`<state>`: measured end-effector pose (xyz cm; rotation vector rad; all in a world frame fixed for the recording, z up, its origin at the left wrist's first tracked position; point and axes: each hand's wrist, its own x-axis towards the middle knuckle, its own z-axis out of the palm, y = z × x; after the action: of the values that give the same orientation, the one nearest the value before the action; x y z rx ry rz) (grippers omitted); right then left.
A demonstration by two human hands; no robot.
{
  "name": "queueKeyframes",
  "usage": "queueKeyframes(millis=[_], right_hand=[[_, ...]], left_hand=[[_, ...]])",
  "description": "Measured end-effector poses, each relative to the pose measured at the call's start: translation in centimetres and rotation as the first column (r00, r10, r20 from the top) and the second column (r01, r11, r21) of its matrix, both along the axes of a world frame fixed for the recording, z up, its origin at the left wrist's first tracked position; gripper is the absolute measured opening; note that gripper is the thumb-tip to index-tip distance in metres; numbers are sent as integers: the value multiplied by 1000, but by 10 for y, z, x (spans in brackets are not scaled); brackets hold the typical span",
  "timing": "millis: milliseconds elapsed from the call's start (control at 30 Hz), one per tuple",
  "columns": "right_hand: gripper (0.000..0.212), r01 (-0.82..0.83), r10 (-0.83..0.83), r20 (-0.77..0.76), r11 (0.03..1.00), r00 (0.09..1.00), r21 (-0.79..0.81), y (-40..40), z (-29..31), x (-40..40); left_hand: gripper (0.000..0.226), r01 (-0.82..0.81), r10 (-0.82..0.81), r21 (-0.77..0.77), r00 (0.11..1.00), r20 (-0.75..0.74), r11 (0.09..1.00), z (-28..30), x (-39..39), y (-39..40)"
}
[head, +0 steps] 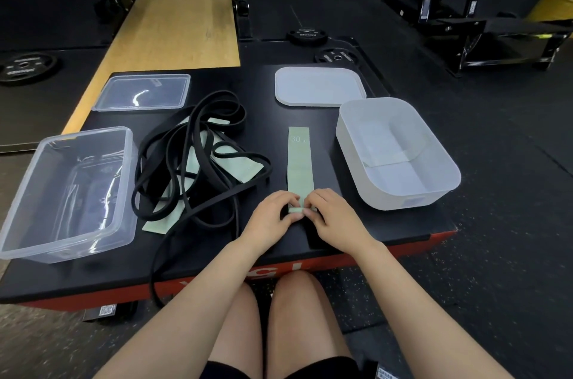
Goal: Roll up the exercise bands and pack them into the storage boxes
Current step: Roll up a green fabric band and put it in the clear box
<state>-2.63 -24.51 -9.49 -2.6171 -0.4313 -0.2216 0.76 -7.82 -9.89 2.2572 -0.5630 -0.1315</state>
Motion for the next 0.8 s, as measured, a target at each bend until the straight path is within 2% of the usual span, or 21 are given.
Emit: queueKeyframes(millis=[133, 233, 300, 367, 533, 700, 800], right_hand=[[5, 31, -26, -64, 996, 998, 80, 1, 5, 4], [6, 83, -61, -136, 984, 989, 157, 2, 6, 7], [3, 118, -85, -166, 972, 982, 205, 3, 6, 10], [2, 143, -100, -183, 961, 978, 239, 4, 5, 13], [2, 212, -167, -187, 945, 968, 250, 7, 2, 19], [9, 245, -205, -196, 948, 959, 205, 6, 4, 23], [9, 271, -228, -199, 935, 953, 228, 5, 2, 24]], left_hand=[[12, -14, 15, -20, 999, 30, 1000, 1, 0, -1], [29, -6, 6, -12, 999, 49, 1000, 1, -1, -5], [35, -82, 82, -39, 997, 9, 996, 2, -2, -7], [34, -111, 110, -32, 994, -21, 993, 2, 0, -8], [36, -66, 67, 31, 997, -48, 997, 6, 12, -9], [22, -44, 42, 59, 998, 41, 997, 2, 16, -11], [24, -14, 10, 50, 997, 72, 999, -1, 14, -8]])
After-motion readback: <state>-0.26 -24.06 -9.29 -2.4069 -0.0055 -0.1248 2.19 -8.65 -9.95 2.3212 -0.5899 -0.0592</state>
